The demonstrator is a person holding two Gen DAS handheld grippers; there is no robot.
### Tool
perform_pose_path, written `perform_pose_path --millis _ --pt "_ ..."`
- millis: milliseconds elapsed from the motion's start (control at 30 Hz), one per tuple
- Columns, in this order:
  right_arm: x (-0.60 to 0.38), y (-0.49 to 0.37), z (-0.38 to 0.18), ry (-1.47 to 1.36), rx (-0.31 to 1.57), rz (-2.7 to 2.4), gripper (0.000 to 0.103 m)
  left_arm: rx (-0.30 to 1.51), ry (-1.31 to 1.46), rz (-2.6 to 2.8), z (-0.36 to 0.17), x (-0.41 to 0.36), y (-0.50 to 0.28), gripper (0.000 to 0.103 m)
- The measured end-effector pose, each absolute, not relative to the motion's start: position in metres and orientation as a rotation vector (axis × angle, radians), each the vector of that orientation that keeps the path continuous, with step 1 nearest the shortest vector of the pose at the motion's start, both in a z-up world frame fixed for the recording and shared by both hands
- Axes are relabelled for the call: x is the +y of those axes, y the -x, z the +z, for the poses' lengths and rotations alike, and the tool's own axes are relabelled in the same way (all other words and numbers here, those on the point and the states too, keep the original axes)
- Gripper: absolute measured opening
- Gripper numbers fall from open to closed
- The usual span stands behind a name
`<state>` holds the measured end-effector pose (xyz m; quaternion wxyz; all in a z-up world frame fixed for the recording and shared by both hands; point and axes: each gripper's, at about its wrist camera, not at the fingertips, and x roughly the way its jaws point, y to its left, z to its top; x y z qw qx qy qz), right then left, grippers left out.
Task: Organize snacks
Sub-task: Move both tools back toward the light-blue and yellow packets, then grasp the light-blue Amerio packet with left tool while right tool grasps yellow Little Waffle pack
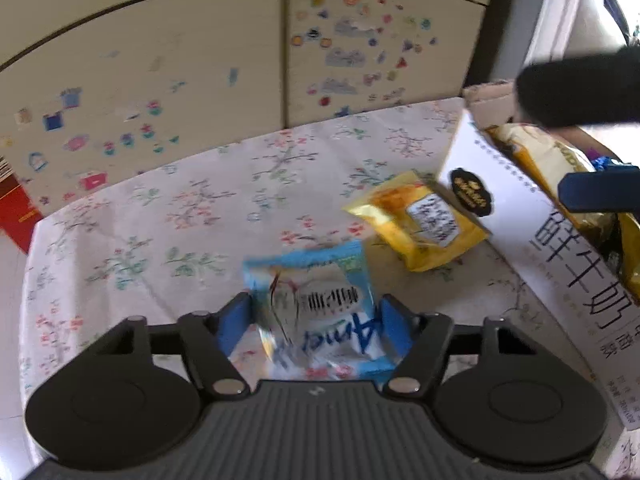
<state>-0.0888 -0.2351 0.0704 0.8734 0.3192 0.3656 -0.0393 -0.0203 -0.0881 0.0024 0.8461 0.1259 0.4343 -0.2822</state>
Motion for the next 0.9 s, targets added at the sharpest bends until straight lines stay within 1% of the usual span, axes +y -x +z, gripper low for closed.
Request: perform_pose_path --millis 133,300,433,767,900 --pt "-0.222 0.074 0.06 -0.567 0.785 -0.108 0.076 0.932 -0.21 -0.535 0.005 -0.066 0.011 0.061" --pt "-0.202 0.059 0.049 -0.405 0.81 -0.135 0.073 0.944 -0.167 -0.473 0.005 -0.041 0.002 0.06" --pt "-0.192 0.045 0.042 -0.331 0.819 -0.142 0.073 0.955 -0.133 -0.439 0.005 -0.025 -0.005 0.06" --pt "-0.186 0.02 0.013 -0.277 0.871 -0.171 0.072 0.963 -0.126 -0.438 0.004 -0.021 -0.004 0.06" --pt "-0.186 0.018 0.007 -0.29 0.873 -0.155 0.073 0.962 -0.13 -0.434 0.004 -0.024 -0.003 0.063"
